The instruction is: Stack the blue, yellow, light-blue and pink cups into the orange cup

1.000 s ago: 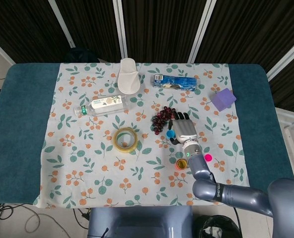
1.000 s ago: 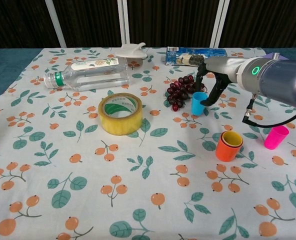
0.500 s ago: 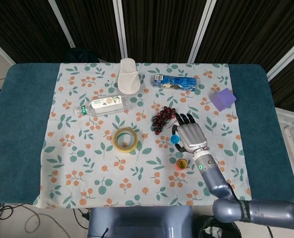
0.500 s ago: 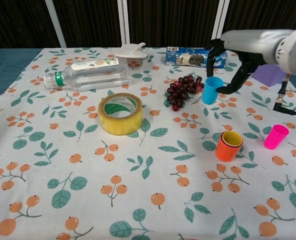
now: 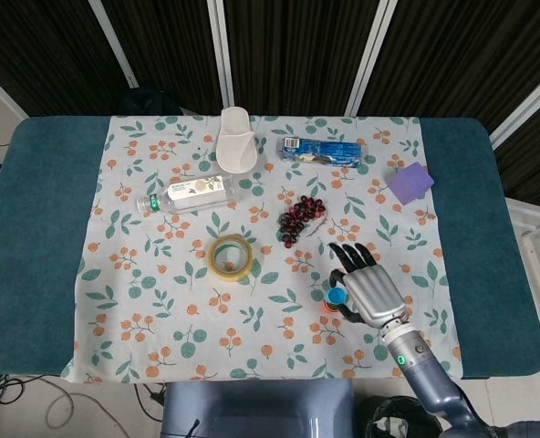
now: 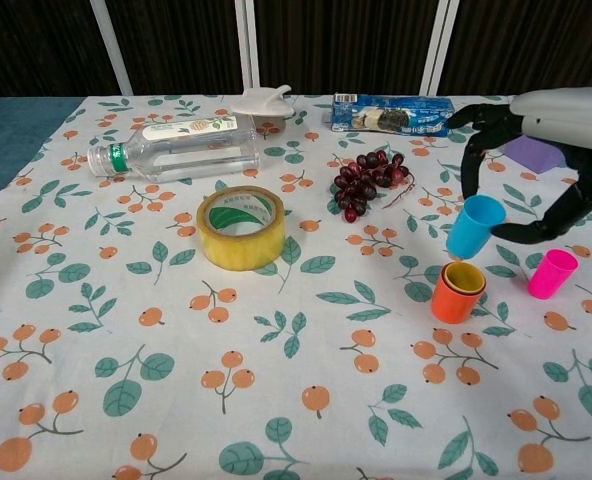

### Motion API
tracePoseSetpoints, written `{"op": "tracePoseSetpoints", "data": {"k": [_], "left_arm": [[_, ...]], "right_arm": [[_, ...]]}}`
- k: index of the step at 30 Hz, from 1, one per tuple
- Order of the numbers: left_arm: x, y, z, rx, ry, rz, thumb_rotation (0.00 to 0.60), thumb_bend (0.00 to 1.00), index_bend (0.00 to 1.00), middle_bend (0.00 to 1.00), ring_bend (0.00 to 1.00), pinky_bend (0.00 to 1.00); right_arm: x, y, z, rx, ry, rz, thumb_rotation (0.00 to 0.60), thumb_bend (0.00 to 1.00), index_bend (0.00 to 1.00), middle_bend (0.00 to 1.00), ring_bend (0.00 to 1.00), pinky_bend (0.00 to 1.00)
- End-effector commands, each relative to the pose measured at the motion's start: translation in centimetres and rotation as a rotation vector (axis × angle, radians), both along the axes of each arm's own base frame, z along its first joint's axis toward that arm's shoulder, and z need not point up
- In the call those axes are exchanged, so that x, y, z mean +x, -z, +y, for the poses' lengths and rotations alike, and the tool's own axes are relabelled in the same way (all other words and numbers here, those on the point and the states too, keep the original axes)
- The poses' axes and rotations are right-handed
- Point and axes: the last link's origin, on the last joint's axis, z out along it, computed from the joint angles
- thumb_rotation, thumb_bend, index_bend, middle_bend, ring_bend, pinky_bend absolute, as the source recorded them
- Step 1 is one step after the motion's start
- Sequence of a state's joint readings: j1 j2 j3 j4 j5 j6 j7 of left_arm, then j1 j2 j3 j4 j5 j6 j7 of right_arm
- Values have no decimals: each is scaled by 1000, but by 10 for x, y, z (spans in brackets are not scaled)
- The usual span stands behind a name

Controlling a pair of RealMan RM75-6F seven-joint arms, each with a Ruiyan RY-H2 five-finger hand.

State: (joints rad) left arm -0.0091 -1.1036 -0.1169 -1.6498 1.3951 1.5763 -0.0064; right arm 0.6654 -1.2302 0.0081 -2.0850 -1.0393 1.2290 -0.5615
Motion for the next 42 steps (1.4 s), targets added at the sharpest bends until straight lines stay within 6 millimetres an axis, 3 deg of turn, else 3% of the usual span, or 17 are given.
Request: {"op": "tracePoseSetpoints", "data": {"k": [1,25,32,34,38,42], "left_arm": [[0,0,0,2,-1,-1,600,813,75,0,0,76],[0,0,0,2,1,8,600,814,75,0,0,76],[0,0,0,2,1,7,600,814,75,0,0,76],[0,0,0,2,1,8,600,814,75,0,0,76],[0,0,-1,3,1,7,600,814,76,0,0,76],[0,0,-1,2,2,8,600,813,75,0,0,76]], "right_arm": [[-4,2,4,7,6,-4,600,395,490,0,0,0],[-28,14,-1,37,79,-13,600,395,474,0,0,0],[-35,22,-4,50,109,-9,600,395,390,0,0,0],[-36,24,-6,48,117,-11,600,395,328,0,0,0],[-40,25,-8,49,131,6,600,395,100,0,0,0],[-42,21,-12,40,141,21,600,396,79,0,0,0]]}}
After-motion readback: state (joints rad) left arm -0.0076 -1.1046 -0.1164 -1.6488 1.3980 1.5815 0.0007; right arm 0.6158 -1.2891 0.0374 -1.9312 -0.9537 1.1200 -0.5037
